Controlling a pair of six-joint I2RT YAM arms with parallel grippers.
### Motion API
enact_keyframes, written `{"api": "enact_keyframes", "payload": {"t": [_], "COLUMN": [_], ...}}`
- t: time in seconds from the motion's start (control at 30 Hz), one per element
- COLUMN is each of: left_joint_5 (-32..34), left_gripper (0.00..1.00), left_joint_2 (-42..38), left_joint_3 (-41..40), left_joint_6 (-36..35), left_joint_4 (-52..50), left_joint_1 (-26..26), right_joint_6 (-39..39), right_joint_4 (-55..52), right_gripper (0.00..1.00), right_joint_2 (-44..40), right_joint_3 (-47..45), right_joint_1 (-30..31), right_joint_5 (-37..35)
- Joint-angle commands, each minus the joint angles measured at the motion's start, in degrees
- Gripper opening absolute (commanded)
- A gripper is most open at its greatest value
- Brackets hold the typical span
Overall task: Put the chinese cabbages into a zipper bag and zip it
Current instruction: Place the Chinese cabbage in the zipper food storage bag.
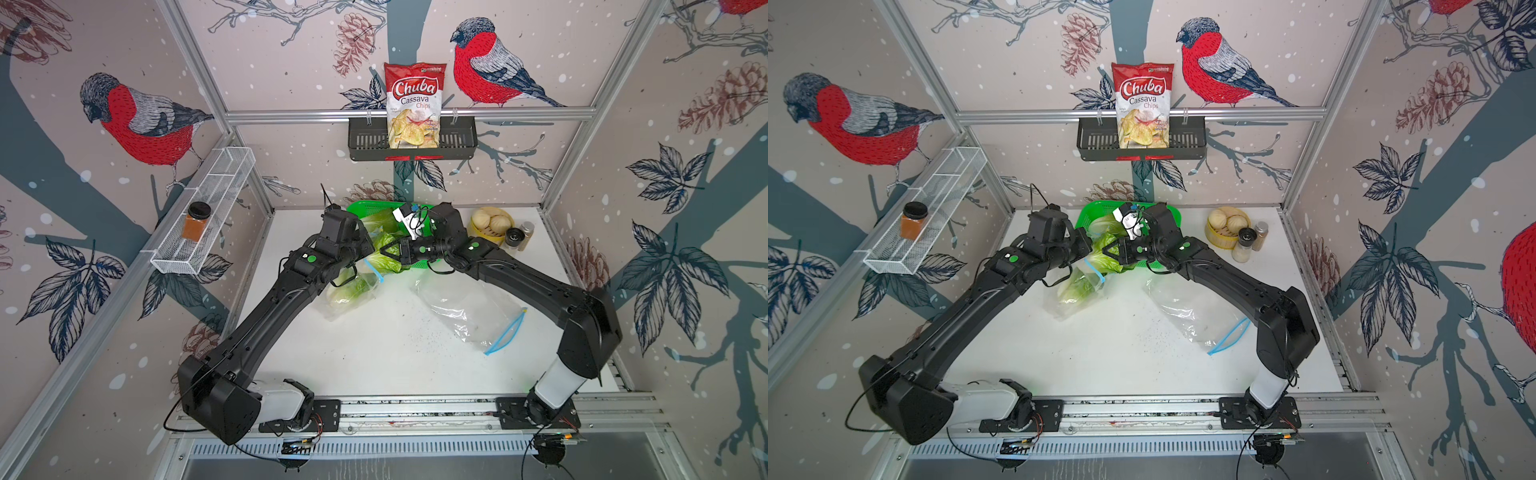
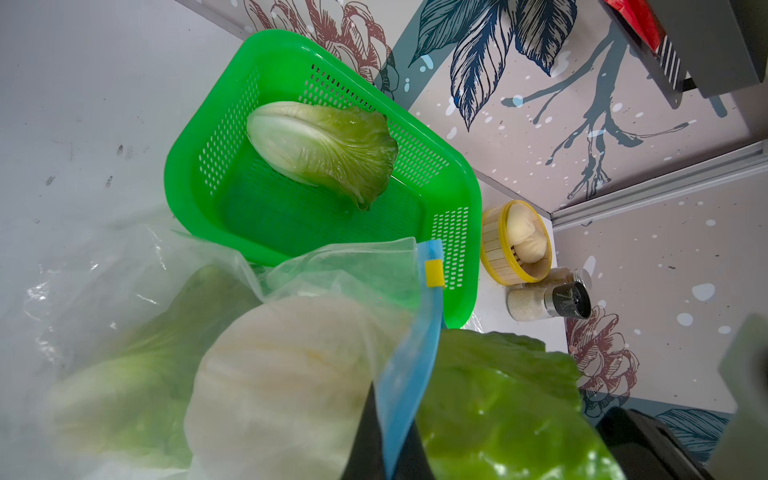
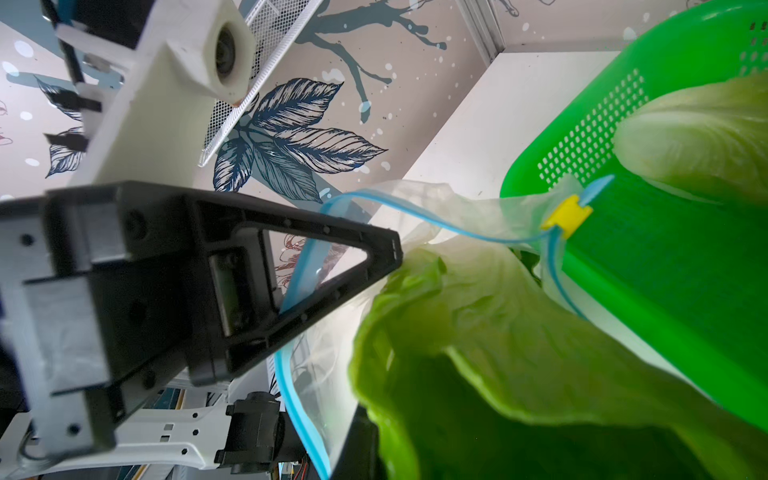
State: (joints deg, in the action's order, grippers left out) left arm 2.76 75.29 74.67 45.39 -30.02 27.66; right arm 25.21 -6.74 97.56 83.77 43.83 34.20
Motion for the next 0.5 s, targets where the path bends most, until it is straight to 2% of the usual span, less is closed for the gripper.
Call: {"api": "enact_keyframes", "payload": {"t": [0.0, 0.07, 0.2, 0.3, 0.4, 0.47], "left_joint_5": [-2.24, -1.65, -1.97, -1.73, -1.08, -0.72], "left_gripper": [0.0, 0.0, 0.0, 0.0, 0.0, 0.0], "left_joint_2": [-0.14, -0.36, -0.71, -0.83, -1.58, -1.63], "left_joint_3": [0.12, -0.03, -0.34, -0.88, -1.73, -1.94], "left_joint_6": [1.43, 2.13, 2.82, 3.3, 3.46, 3.51], "left_joint_4": [2.93, 2.93, 4.05, 4.03, 4.75, 4.54], "left_joint_1": [0.03, 0.03, 0.03, -0.02, -0.02, -0.06], "right_joint_6": [-0.01, 2.18, 2.03, 0.82, 0.23, -1.07], "right_joint_4": [5.67, 10.88, 9.26, 9.52, 8.5, 7.71], "right_gripper": [0.11, 0.11, 0.13, 0.23, 0.28, 0.36], "right_joint_2": [-0.25, 0.38, 4.72, 5.36, 4.39, 3.08], "right_joint_3": [0.01, -2.53, 0.23, -0.09, -0.01, -0.09], "right_joint_1": [0.15, 0.34, 0.78, 1.68, 1.41, 1.39], "right_joint_5": [-0.46, -1.48, 0.71, 1.62, 1.27, 1.33]}}
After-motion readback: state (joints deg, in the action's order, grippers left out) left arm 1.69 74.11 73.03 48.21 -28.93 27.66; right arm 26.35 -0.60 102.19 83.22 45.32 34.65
